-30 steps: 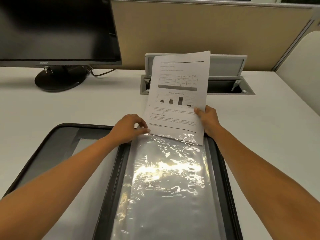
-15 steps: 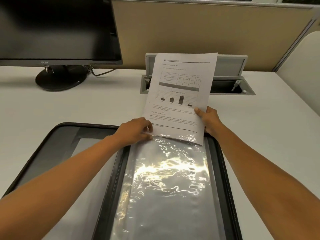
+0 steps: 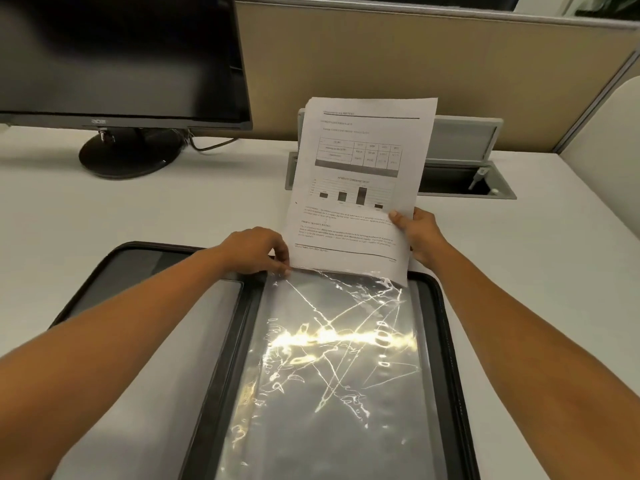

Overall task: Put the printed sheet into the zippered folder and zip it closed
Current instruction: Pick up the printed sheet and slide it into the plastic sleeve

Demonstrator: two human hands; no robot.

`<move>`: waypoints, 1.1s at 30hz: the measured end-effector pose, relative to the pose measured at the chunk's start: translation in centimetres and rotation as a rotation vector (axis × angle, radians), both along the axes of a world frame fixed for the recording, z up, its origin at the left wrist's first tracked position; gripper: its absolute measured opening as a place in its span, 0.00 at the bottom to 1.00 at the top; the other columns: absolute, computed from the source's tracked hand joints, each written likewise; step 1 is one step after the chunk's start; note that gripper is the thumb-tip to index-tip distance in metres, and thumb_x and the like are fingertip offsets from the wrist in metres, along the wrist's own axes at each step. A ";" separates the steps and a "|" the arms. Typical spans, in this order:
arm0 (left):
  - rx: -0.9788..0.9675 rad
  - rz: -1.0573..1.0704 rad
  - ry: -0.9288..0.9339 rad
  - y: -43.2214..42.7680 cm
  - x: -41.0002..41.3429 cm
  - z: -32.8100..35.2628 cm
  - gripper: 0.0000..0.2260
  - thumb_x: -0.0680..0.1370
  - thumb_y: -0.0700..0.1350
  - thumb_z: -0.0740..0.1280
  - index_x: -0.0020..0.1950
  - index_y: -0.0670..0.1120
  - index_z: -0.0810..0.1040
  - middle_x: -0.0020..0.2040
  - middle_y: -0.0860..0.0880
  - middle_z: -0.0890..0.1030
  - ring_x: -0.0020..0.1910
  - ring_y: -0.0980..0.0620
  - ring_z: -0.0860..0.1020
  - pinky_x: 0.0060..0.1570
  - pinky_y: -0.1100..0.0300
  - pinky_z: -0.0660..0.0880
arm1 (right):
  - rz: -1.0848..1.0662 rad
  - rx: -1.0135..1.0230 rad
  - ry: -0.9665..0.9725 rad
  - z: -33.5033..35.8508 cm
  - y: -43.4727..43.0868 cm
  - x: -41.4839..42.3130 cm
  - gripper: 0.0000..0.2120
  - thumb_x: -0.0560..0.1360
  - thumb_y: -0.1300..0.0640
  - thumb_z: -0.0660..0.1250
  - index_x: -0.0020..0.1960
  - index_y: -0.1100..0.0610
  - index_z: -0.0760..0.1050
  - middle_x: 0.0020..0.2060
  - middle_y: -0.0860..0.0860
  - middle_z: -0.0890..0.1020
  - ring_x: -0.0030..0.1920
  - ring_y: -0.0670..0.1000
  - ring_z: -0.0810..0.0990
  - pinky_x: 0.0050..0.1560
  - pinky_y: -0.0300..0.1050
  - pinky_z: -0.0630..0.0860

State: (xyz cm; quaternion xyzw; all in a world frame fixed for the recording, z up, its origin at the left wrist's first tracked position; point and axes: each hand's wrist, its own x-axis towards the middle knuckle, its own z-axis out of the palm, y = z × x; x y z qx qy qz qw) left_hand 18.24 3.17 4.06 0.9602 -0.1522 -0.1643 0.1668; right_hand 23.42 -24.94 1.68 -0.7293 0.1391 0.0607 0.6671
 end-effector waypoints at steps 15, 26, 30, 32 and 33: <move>-0.278 0.058 0.096 1.3 1.0 0.2 0.04 0.69 0.45 0.74 0.42 0.48 0.81 0.42 0.55 0.75 0.41 0.59 0.72 0.38 0.76 0.66 | 0.119 -0.067 0.037 -0.7 1.9 -1.0 0.15 0.75 0.55 0.64 0.61 0.55 0.71 0.52 0.53 0.79 0.46 0.52 0.80 0.41 0.46 0.79; -0.956 0.801 0.235 -1.0 2.2 -2.1 0.22 0.78 0.38 0.61 0.71 0.39 0.61 0.64 0.37 0.72 0.61 0.42 0.73 0.52 0.56 0.71 | 0.171 0.141 0.195 -1.2 1.3 -2.6 0.16 0.74 0.63 0.64 0.62 0.63 0.70 0.60 0.60 0.77 0.47 0.53 0.79 0.39 0.45 0.78; -1.018 0.836 0.267 -0.9 2.3 -2.0 0.20 0.76 0.29 0.60 0.68 0.35 0.66 0.56 0.39 0.75 0.52 0.45 0.74 0.52 0.54 0.74 | 0.290 0.133 0.242 -0.8 0.0 -2.6 0.18 0.73 0.65 0.65 0.62 0.61 0.71 0.61 0.60 0.76 0.53 0.57 0.78 0.51 0.52 0.77; -0.993 0.767 0.333 -0.8 2.2 -1.8 0.17 0.75 0.28 0.60 0.64 0.34 0.70 0.50 0.41 0.78 0.52 0.44 0.75 0.53 0.55 0.73 | 0.337 0.123 0.244 -0.7 -0.3 -2.4 0.18 0.72 0.66 0.66 0.61 0.60 0.71 0.60 0.59 0.77 0.54 0.57 0.78 0.55 0.54 0.76; -0.977 0.737 0.363 -0.6 2.0 -1.7 0.16 0.75 0.28 0.61 0.63 0.33 0.70 0.48 0.42 0.78 0.52 0.45 0.75 0.51 0.55 0.74 | 0.351 0.130 0.238 -0.7 -0.3 -2.3 0.18 0.72 0.66 0.66 0.61 0.59 0.72 0.60 0.59 0.77 0.54 0.58 0.79 0.55 0.55 0.76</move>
